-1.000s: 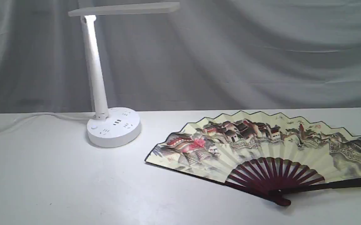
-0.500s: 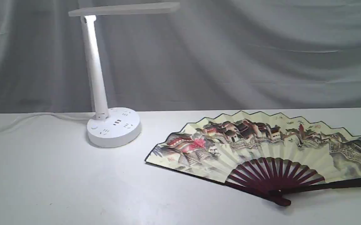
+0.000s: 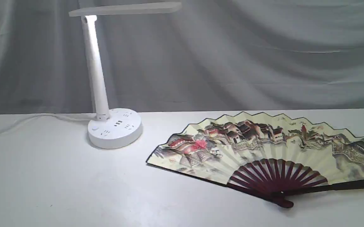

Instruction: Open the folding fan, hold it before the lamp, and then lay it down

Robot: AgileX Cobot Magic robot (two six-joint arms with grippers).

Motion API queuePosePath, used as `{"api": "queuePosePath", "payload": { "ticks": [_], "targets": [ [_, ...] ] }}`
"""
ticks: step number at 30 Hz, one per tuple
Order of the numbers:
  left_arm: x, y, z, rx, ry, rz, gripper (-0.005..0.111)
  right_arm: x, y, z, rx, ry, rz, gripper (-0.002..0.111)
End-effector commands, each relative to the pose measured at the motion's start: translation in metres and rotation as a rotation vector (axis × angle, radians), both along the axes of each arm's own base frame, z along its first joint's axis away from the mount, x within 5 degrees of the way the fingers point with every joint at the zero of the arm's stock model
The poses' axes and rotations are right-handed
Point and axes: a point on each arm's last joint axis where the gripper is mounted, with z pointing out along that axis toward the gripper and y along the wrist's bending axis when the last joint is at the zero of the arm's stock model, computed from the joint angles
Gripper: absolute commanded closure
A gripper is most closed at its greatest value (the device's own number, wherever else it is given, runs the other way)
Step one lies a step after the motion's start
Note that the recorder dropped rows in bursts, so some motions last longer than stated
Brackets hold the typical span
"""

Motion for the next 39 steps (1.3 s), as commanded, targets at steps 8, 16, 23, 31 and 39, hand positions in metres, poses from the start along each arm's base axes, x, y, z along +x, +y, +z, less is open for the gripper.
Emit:
{"api": "queuePosePath", "payload": {
  "ticks": [8, 16, 23, 31, 39],
  "targets": [
    [0.0, 0.0, -0.001, -0.011, 0.001, -0.001, 0.107, 0.001, -0.003, -0.004, -0.025, 0.035, -0.011, 0.108],
    [0.015, -0.001, -0.004, -0.017, -0.053, -0.011, 0.107, 0.014, -0.004, -0.003, -0.054, -0.05, -0.001, 0.108],
    [0.056, -0.002, -0.029, -0.032, -0.131, -0.023, 0.107, 0.06, -0.006, -0.032, -0.031, -0.131, 0.069, 0.108],
    [0.098, -0.002, -0.076, -0.036, -0.181, -0.019, 0.107, 0.103, -0.013, -0.09, -0.027, -0.124, 0.082, 0.108],
    [0.116, -0.002, -0.113, -0.036, -0.146, -0.016, 0.107, 0.117, -0.014, -0.109, -0.035, -0.234, 0.095, 0.108]
  ]
}}
